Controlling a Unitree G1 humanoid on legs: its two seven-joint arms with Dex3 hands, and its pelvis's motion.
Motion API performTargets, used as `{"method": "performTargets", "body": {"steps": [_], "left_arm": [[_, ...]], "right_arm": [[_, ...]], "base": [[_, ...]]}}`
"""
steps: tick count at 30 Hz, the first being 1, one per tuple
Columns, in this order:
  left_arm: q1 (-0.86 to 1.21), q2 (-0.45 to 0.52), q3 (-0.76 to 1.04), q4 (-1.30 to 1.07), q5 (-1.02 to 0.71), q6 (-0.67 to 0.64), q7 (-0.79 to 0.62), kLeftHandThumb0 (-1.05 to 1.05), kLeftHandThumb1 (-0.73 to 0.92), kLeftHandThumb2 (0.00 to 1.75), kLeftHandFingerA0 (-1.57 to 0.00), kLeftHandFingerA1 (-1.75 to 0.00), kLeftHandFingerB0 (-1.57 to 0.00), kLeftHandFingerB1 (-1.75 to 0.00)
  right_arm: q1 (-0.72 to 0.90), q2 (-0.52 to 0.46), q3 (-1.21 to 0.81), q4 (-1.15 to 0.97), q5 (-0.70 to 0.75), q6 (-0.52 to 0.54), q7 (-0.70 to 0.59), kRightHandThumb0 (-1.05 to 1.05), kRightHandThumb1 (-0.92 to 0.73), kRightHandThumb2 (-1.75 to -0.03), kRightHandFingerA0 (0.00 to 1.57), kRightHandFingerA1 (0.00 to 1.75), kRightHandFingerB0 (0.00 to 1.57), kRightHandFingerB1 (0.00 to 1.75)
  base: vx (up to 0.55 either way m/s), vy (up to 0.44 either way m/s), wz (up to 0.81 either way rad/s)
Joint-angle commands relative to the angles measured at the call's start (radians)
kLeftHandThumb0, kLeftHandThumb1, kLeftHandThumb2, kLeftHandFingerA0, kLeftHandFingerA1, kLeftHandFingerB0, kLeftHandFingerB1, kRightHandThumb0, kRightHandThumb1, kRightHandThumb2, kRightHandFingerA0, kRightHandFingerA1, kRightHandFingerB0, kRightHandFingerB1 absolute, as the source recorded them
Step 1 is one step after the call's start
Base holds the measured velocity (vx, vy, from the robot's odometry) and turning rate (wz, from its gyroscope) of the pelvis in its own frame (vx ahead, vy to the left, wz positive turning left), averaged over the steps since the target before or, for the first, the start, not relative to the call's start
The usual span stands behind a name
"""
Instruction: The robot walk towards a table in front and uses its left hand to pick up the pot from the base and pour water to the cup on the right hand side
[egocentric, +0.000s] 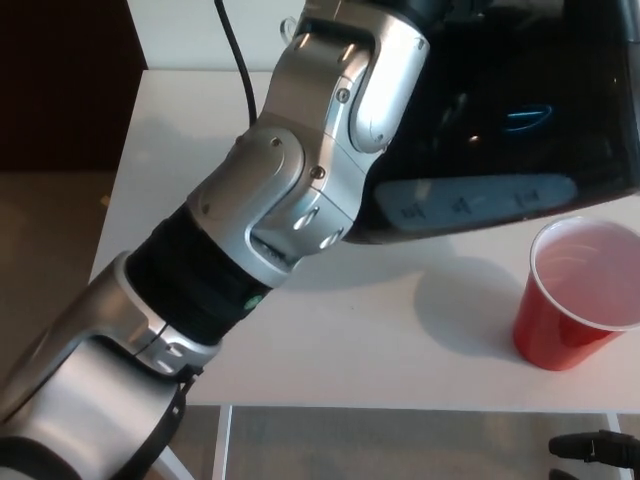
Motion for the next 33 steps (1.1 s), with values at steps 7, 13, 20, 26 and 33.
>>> {"method": "performTargets", "body": {"steps": [7, 13, 20, 26, 33], "left_arm": [[-0.023, 0.016, 0.008, -0.014, 0.076, -0.100, 0.013, -0.30, 0.60, 0.58, -1.07, -1.50, -0.87, -0.51], [-0.030, 0.037, 0.010, 0.012, 0.095, -0.165, 0.035, -0.30, 0.60, 0.58, -1.05, -1.50, -0.88, -0.54], [-0.028, 0.051, -0.019, 0.025, 0.131, -0.236, 0.033, -0.30, 0.54, 0.60, -1.04, -1.60, -0.91, -0.59], [-0.040, 0.029, -0.060, 0.093, 0.173, -0.336, 0.139, -0.33, 0.54, 0.62, -1.07, -1.68, -0.94, -0.72], [-0.051, 0.039, -0.079, 0.105, 0.202, -0.376, 0.102, -0.36, 0.52, 0.59, -1.10, -1.60, -0.93, -0.56]], "right_arm": [[0.002, -0.005, -0.007, 0.007, -0.003, -0.007, 0.003, -0.75, -0.22, -0.84, 0.95, 0.78, 0.62, 0.76], [0.004, -0.008, 0.000, 0.003, -0.008, -0.015, 0.008, -0.76, -0.34, -0.65, 0.94, 0.73, 0.61, 0.74], [0.000, -0.008, -0.005, 0.005, -0.004, -0.009, 0.006, -0.74, -0.33, -0.65, 0.94, 0.72, 0.62, 0.74], [-0.007, -0.007, -0.004, 0.005, -0.003, -0.010, 0.005, -0.77, -0.21, -0.89, 0.90, 0.76, 0.57, 0.75], [-0.014, -0.009, -0.001, 0.009, -0.008, -0.011, 0.003, -0.79, -0.23, -0.87, 0.94, 0.76, 0.62, 0.77]], "base": [[0.00, 0.000, 0.00], [0.00, 0.000, 0.00], [0.00, 0.000, 0.00], [0.00, 0.000, 0.00], [0.00, 0.000, 0.00]]}}
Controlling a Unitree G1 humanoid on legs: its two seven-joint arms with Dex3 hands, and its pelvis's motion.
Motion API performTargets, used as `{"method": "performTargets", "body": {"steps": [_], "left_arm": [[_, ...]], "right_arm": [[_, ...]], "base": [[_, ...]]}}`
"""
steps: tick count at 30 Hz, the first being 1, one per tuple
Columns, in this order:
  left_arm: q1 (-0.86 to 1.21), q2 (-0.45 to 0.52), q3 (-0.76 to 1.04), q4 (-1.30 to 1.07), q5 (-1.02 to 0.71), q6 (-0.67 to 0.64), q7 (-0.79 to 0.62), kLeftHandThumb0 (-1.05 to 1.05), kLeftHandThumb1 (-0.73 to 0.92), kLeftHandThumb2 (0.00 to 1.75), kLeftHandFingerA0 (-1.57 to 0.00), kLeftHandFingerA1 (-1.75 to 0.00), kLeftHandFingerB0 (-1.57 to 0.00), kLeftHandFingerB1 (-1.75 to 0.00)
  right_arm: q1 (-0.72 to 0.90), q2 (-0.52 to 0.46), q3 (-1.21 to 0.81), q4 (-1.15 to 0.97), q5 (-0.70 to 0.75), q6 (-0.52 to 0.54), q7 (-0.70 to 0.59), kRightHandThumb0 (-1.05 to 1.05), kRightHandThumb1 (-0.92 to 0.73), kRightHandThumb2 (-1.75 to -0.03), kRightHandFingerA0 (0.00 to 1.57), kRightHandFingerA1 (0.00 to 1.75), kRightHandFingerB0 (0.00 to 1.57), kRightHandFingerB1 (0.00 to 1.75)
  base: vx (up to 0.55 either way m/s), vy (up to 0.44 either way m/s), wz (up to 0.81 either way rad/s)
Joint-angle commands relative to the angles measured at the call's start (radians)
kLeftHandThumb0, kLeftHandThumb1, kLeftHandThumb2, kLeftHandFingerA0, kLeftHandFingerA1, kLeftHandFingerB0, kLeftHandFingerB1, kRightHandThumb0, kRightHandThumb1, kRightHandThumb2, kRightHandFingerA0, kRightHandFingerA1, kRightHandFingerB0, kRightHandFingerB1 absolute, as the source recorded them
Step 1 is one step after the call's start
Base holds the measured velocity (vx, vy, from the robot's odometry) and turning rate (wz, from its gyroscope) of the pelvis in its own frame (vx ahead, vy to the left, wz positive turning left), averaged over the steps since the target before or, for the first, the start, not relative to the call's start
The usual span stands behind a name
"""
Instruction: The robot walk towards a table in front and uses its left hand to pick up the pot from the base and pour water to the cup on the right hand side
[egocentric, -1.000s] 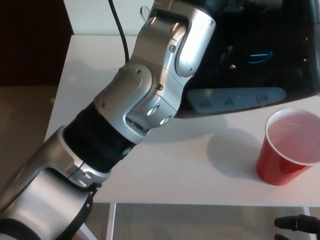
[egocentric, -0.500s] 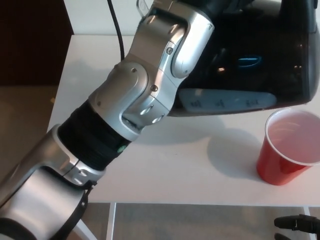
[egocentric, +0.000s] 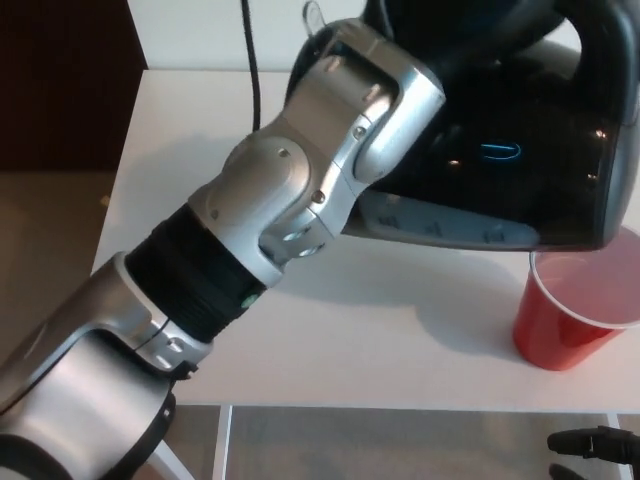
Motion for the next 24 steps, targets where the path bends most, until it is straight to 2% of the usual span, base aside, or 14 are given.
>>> {"method": "performTargets", "body": {"steps": [1, 5, 7, 8, 9, 10, 14, 15, 17, 20, 21, 22, 23, 24], "left_arm": [[-0.046, 0.014, -0.010, -0.009, 0.061, -0.102, 0.023, -0.36, 0.52, 0.59, -1.10, -1.60, -0.93, -0.56], [-0.057, 0.021, -0.020, -0.008, 0.084, -0.121, 0.009, -0.41, 0.49, 0.64, -1.09, -1.60, -0.96, -0.59], [-0.068, 0.023, -0.028, 0.011, 0.105, -0.141, 0.043, -0.36, 0.50, 0.58, -1.10, -1.62, -0.99, -0.58], [-0.086, 0.027, -0.037, 0.035, 0.127, -0.155, 0.073, -0.37, 0.50, 0.59, -1.11, -1.63, -0.99, -0.62], [-0.093, 0.029, -0.040, 0.045, 0.137, -0.161, 0.085, -0.37, 0.50, 0.59, -1.11, -1.63, -0.99, -0.62], [-0.106, 0.035, -0.047, 0.058, 0.159, -0.166, 0.108, -0.39, 0.50, 0.59, -1.13, -1.61, -1.00, -0.61], [-0.151, 0.060, -0.055, 0.093, 0.165, -0.228, 0.130, -0.47, 0.45, 0.65, -1.18, -1.51, -0.92, -0.58], [-0.157, 0.063, -0.055, 0.098, 0.168, -0.236, 0.133, -0.40, 0.48, 0.57, -1.16, -1.54, -0.95, -0.54], [-0.170, 0.068, -0.058, 0.108, 0.182, -0.243, 0.143, -0.49, 0.42, 0.65, -1.19, -1.46, -0.90, -0.57], [-0.197, 0.074, -0.063, 0.131, 0.206, -0.257, 0.169, -0.49, 0.41, 0.65, -1.19, -1.46, -0.90, -0.57], [-0.211, 0.078, -0.067, 0.141, 0.215, -0.265, 0.174, -0.51, 0.40, 0.66, -1.20, -1.44, -0.88, -0.57], [-0.231, 0.085, -0.073, 0.150, 0.225, -0.279, 0.170, -0.51, 0.41, 0.66, -1.19, -1.45, -0.86, -0.57], [-0.238, 0.088, -0.075, 0.152, 0.227, -0.285, 0.164, -0.51, 0.41, 0.66, -1.19, -1.45, -0.86, -0.57], [-0.252, 0.094, -0.081, 0.155, 0.232, -0.300, 0.157, -0.51, 0.41, 0.66, -1.20, -1.43, -0.88, -0.57]], "right_arm": [[-0.006, -0.008, -0.003, 0.008, -0.006, -0.008, -0.001, -0.79, -0.23, -0.87, 0.94, 0.76, 0.62, 0.77], [-0.007, -0.006, -0.005, 0.006, -0.003, -0.004, -0.005, -0.78, -0.21, -0.86, 0.93, 0.77, 0.62, 0.77], [-0.005, -0.007, -0.002, 0.003, -0.006, -0.007, 0.000, -0.77, -0.24, -0.87, 0.92, 0.77, 0.62, 0.78], [-0.009, -0.007, -0.004, 0.001, -0.004, -0.001, -0.002, -0.75, -0.32, -0.67, 0.93, 0.73, 0.60, 0.76], [-0.011, -0.007, -0.005, 0.000, -0.003, 0.001, -0.003, -0.75, -0.32, -0.67, 0.93, 0.73, 0.60, 0.76], [-0.014, -0.006, -0.004, 0.003, -0.004, 0.002, -0.005, -0.75, -0.23, -0.86, 0.93, 0.78, 0.62, 0.78], [-0.016, -0.007, 0.003, -0.002, -0.012, -0.001, -0.008, -0.79, -0.22, -0.91, 0.89, 0.76, 0.61, 0.77], [-0.016, -0.008, 0.003, -0.002, -0.011, -0.002, -0.007, -0.77, -0.34, -0.70, 0.94, 0.73, 0.64, 0.77], [-0.017, -0.008, 0.001, 0.001, -0.009, -0.002, -0.006, -0.73, -0.34, -0.71, 0.94, 0.73, 0.63, 0.77], [-0.019, -0.007, -0.001, 0.003, -0.007, 0.000, -0.005, -0.74, -0.33, -0.70, 0.94, 0.73, 0.60, 0.77], [-0.020, -0.006, -0.002, 0.002, -0.005, 0.006, -0.007, -0.76, -0.21, -0.89, 0.89, 0.77, 0.57, 0.75], [-0.021, -0.005, -0.003, 0.001, -0.004, 0.012, -0.011, -0.75, -0.34, -0.68, 0.94, 0.73, 0.61, 0.75], [-0.021, -0.005, -0.003, 0.000, -0.005, 0.013, -0.012, -0.75, -0.34, -0.68, 0.94, 0.73, 0.61, 0.75], [-0.020, -0.005, -0.002, 0.000, -0.005, 0.011, -0.011, -0.77, -0.23, -0.89, 0.88, 0.75, 0.56, 0.75]], "base": [[0.00, 0.000, 0.00], [0.00, 0.000, 0.00], [0.00, 0.000, 0.00], [0.00, 0.000, 0.00], [0.00, 0.000, 0.00], [0.00, 0.000, 0.00], [0.00, 0.000, 0.00], [0.00, 0.000, 0.00], [0.00, 0.000, 0.00], [0.00, 0.000, 0.00], [0.00, 0.000, 0.00], [0.00, 0.000, 0.00], [0.00, 0.000, 0.00], [0.00, 0.000, 0.00]]}}
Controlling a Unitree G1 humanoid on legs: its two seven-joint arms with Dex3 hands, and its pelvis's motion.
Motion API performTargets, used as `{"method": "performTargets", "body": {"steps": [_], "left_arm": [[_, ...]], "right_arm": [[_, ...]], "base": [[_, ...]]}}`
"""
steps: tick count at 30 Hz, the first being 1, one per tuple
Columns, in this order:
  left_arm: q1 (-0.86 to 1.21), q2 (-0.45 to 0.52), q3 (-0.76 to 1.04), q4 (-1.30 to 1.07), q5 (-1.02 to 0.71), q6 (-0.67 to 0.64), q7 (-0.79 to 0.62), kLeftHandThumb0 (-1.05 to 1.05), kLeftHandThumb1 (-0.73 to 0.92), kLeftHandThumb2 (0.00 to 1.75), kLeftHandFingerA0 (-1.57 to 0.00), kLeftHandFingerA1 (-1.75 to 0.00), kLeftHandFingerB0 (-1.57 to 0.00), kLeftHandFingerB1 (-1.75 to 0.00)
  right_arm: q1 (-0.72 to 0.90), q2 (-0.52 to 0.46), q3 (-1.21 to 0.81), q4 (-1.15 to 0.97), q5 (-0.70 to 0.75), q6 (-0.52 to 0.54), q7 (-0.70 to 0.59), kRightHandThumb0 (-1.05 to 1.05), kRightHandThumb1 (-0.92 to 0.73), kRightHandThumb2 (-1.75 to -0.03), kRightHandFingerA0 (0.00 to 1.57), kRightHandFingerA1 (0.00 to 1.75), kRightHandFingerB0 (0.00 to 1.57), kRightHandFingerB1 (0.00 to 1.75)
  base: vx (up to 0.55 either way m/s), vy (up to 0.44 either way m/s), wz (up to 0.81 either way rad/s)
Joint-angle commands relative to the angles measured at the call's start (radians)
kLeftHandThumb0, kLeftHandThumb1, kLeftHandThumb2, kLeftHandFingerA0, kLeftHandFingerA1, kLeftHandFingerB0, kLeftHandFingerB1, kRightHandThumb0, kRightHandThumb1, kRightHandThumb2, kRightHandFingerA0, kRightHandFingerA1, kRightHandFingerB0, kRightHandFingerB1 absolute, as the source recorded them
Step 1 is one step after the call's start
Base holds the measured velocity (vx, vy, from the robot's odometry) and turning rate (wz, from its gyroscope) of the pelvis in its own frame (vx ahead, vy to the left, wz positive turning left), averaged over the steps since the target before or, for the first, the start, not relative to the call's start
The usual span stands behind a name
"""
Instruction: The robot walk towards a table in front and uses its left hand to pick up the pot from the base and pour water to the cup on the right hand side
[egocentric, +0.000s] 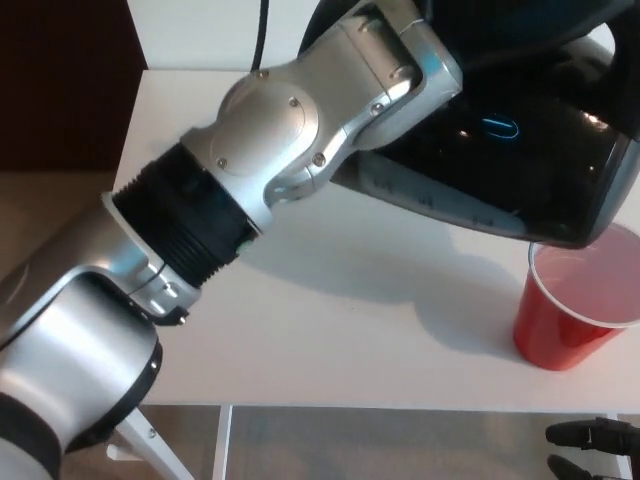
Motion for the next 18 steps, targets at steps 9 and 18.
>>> {"method": "performTargets", "body": {"steps": [9, 18], "left_arm": [[-0.122, 0.037, -0.053, -0.017, 0.120, -0.126, -0.009, -0.58, 0.59, 0.58, -1.11, -1.53, -0.95, -0.60], [-0.134, -0.013, -0.100, 0.053, 0.165, -0.163, 0.122, -0.49, 0.36, 0.72, -1.22, -1.23, -0.92, -0.65]], "right_arm": [[-0.003, -0.004, -0.005, 0.006, -0.004, 0.009, -0.003, -0.72, -0.35, -0.68, 0.94, 0.73, 0.60, 0.76], [-0.001, -0.005, -0.002, 0.004, -0.007, 0.006, -0.010, -0.71, -0.33, -0.69, 0.95, 0.73, 0.63, 0.76]], "base": [[0.00, 0.000, 0.00], [0.00, 0.000, 0.00]]}}
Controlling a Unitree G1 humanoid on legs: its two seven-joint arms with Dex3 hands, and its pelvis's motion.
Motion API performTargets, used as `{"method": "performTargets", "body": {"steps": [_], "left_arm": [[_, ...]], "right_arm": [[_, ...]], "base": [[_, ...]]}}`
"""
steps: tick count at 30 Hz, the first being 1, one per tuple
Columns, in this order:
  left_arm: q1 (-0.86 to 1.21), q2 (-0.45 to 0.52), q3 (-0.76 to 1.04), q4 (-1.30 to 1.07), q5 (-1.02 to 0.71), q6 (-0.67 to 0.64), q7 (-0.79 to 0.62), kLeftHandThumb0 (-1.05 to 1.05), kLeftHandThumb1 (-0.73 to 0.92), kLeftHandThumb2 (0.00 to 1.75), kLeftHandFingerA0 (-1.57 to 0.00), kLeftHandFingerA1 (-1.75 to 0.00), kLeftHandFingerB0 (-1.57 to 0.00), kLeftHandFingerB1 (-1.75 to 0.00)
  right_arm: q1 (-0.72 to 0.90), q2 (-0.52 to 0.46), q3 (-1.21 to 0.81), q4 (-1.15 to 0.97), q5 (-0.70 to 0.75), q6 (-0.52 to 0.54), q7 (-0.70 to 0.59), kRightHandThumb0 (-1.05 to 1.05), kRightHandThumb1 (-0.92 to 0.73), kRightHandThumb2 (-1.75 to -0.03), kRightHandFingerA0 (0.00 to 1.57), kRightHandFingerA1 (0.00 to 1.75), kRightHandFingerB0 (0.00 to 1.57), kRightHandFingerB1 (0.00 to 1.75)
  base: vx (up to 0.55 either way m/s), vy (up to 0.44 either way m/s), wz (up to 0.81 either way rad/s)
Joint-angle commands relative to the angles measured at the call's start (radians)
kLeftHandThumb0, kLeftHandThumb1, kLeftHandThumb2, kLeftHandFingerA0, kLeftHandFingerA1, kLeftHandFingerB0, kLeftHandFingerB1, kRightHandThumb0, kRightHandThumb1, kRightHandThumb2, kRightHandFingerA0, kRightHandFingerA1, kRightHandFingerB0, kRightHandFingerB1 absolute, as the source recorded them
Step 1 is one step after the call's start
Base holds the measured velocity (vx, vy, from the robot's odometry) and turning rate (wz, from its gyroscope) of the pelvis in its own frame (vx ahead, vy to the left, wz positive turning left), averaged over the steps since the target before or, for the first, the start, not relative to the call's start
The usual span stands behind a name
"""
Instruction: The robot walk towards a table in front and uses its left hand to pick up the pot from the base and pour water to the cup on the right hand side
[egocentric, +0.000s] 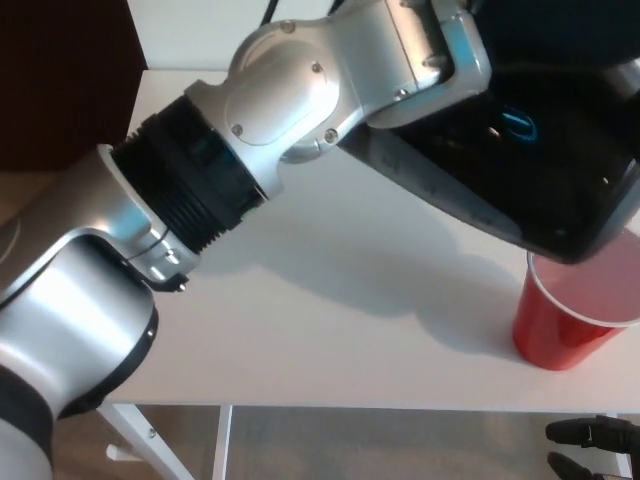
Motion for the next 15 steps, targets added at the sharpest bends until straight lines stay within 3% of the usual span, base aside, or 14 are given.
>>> {"method": "performTargets", "body": {"steps": [1, 2, 3, 4, 5, 6, 7, 8, 9, 11, 12, 13, 14, 15], "left_arm": [[-0.043, -0.017, -0.033, 0.039, 0.075, -0.064, 0.101, -0.51, 0.45, 0.81, -1.11, -1.08, -0.90, -0.67], [-0.044, -0.017, -0.036, 0.039, 0.075, -0.069, 0.101, -0.51, 0.45, 0.81, -1.11, -1.08, -0.90, -0.67], [-0.040, -0.017, -0.037, 0.030, 0.065, -0.083, 0.089, -0.43, 0.56, 0.58, -1.10, -1.30, -0.99, -0.58], [-0.039, -0.017, -0.036, 0.028, 0.061, -0.088, 0.086, -0.43, 0.56, 0.58, -1.10, -1.30, -0.99, -0.58], [-0.035, -0.016, -0.034, 0.018, 0.051, -0.095, 0.066, -0.45, 0.62, 0.58, -1.09, -1.52, -0.95, -0.75], [-0.025, -0.014, -0.035, -0.005, 0.034, -0.113, 0.037, -0.44, 0.49, 0.94, -1.33, -1.40, -0.89, -0.90], [-0.020, -0.016, -0.039, -0.014, 0.033, -0.123, 0.039, -0.44, 0.49, 0.94, -1.33, -1.40, -0.89, -0.90], [-0.017, -0.016, -0.041, -0.019, 0.038, -0.124, 0.047, -0.45, 0.60, 0.63, -1.02, -1.57, -0.90, -0.73], [-0.013, -0.017, -0.043, -0.022, 0.045, -0.122, 0.054, -0.45, 0.60, 0.63, -1.02, -1.57, -0.90, -0.73], [-0.012, -0.017, -0.044, -0.026, 0.056, -0.121, 0.060, -0.42, 0.60, 0.62, -1.00, -1.43, -0.90, -0.69], [-0.014, -0.020, -0.042, -0.026, 0.050, -0.124, 0.049, -0.47, 0.48, 0.89, -1.09, -1.17, -0.82, -0.79], [-0.016, -0.019, -0.039, -0.025, 0.046, -0.128, 0.041, -0.42, 0.65, 0.59, -1.03, -1.18, -0.87, -0.72], [-0.019, -0.017, -0.037, -0.024, 0.042, -0.132, 0.034, -0.42, 0.65, 0.59, -1.03, -1.18, -0.87, -0.72], [-0.019, -0.013, -0.028, -0.031, 0.035, -0.127, 0.015, -0.45, 0.64, 0.64, -1.09, -1.59, -0.88, -0.83]], "right_arm": [[0.002, -0.005, -0.002, -0.001, -0.006, 0.010, -0.009, -0.70, -0.32, -0.68, 0.93, 0.73, 0.62, 0.75], [0.001, -0.005, -0.003, -0.001, -0.005, 0.014, -0.010, -0.70, -0.32, -0.68, 0.93, 0.73, 0.62, 0.75], [0.000, -0.004, -0.004, -0.001, -0.004, 0.016, -0.010, -0.71, -0.23, -0.86, 0.91, 0.78, 0.61, 0.76], [0.000, -0.004, -0.004, -0.001, -0.004, 0.015, -0.009, -0.71, -0.23, -0.86, 0.91, 0.78, 0.61, 0.76], [0.001, -0.005, -0.001, -0.001, -0.007, 0.012, -0.008, -0.72, -0.25, -0.87, 0.90, 0.78, 0.60, 0.77], [0.001, -0.006, -0.001, -0.002, -0.007, 0.010, -0.005, -0.71, -0.24, -0.87, 0.91, 0.79, 0.60, 0.77], [0.001, -0.004, -0.005, -0.002, -0.002, 0.014, -0.005, -0.71, -0.24, -0.87, 0.91, 0.79, 0.60, 0.77], [0.001, -0.004, -0.004, -0.002, -0.003, 0.014, -0.008, -0.74, -0.23, -0.89, 0.89, 0.77, 0.58, 0.76], [0.000, -0.005, -0.002, -0.001, -0.006, 0.015, -0.012, -0.74, -0.23, -0.89, 0.89, 0.77, 0.58, 0.76], [0.000, -0.004, 0.003, -0.001, -0.012, 0.014, -0.020, -0.73, -0.35, -0.67, 0.94, 0.73, 0.62, 0.76], [-0.002, -0.005, 0.003, -0.005, -0.012, 0.017, -0.019, -0.70, -0.34, -0.68, 0.92, 0.73, 0.58, 0.74], [-0.003, -0.005, 0.002, -0.004, -0.010, 0.018, -0.017, -0.70, -0.24, -0.87, 0.90, 0.79, 0.58, 0.76], [-0.005, -0.004, 0.001, -0.003, -0.008, 0.018, -0.015, -0.70, -0.24, -0.87, 0.90, 0.79, 0.58, 0.76], [-0.005, -0.004, -0.001, -0.004, -0.006, 0.016, -0.011, -0.70, -0.24, -0.87, 0.91, 0.79, 0.58, 0.76]], "base": [[0.00, 0.000, 0.00], [0.00, 0.000, 0.00], [0.00, 0.000, 0.00], [0.00, 0.000, 0.00], [0.00, 0.000, 0.00], [0.00, 0.000, 0.00], [0.00, 0.000, 0.00], [0.00, 0.000, 0.00], [0.00, 0.000, 0.00], [0.00, 0.000, 0.00], [0.00, 0.000, 0.00], [0.00, 0.000, 0.00], [0.00, 0.000, 0.00], [0.00, 0.000, 0.00]]}}
